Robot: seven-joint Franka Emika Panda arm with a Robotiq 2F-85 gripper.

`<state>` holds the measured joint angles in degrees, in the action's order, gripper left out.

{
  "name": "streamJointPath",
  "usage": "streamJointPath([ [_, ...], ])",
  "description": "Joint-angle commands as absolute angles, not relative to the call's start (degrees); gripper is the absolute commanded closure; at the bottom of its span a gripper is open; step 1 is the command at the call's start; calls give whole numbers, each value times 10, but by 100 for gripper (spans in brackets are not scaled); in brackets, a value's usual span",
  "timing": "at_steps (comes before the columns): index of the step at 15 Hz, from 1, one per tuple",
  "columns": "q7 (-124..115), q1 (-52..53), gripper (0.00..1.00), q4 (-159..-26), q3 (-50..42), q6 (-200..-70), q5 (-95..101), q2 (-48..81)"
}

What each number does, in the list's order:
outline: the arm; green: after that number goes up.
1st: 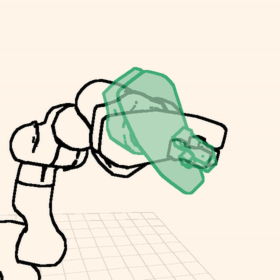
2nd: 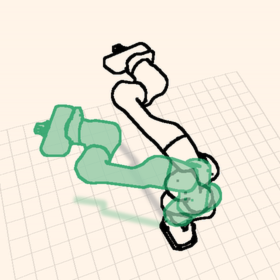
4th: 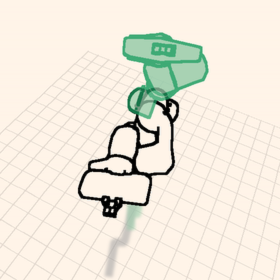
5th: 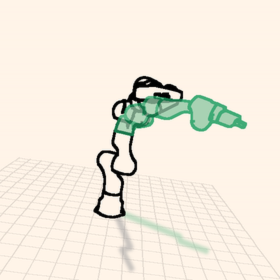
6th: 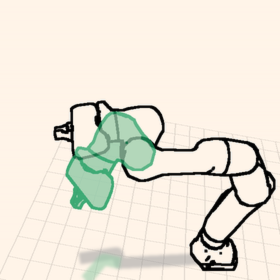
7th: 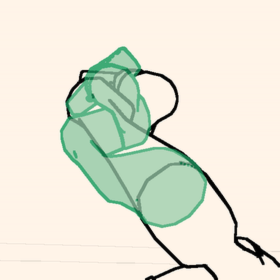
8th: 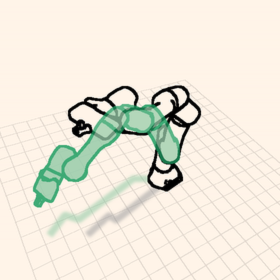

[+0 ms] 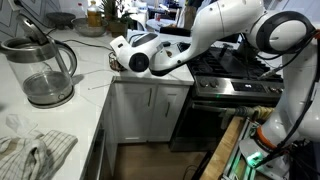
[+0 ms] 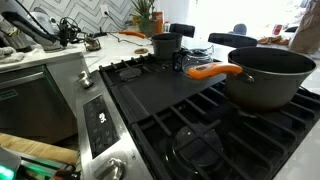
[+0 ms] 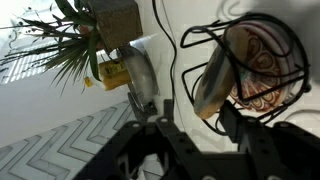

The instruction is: Slide the coaster on the left to the edge of the kitchen counter, pick up the coaster at the edge of the kitchen counter and put it in the coaster holder

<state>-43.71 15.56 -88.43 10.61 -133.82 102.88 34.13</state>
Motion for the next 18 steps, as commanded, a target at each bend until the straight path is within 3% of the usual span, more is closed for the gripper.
streamJointPath([
  [1, -417, 150, 33, -874, 107, -1354, 1026, 347],
  [3, -412, 151, 29, -872, 108, -1353, 1022, 344],
  [5, -403, 151, 4, -868, 110, -1350, 1013, 341],
  [6, -395, 150, 0, -866, 111, -1349, 1007, 339],
  [13, -314, 153, 0, -854, 111, -1334, 932, 327],
  [18, -188, 129, 0, -840, 165, -1249, 720, 288],
])
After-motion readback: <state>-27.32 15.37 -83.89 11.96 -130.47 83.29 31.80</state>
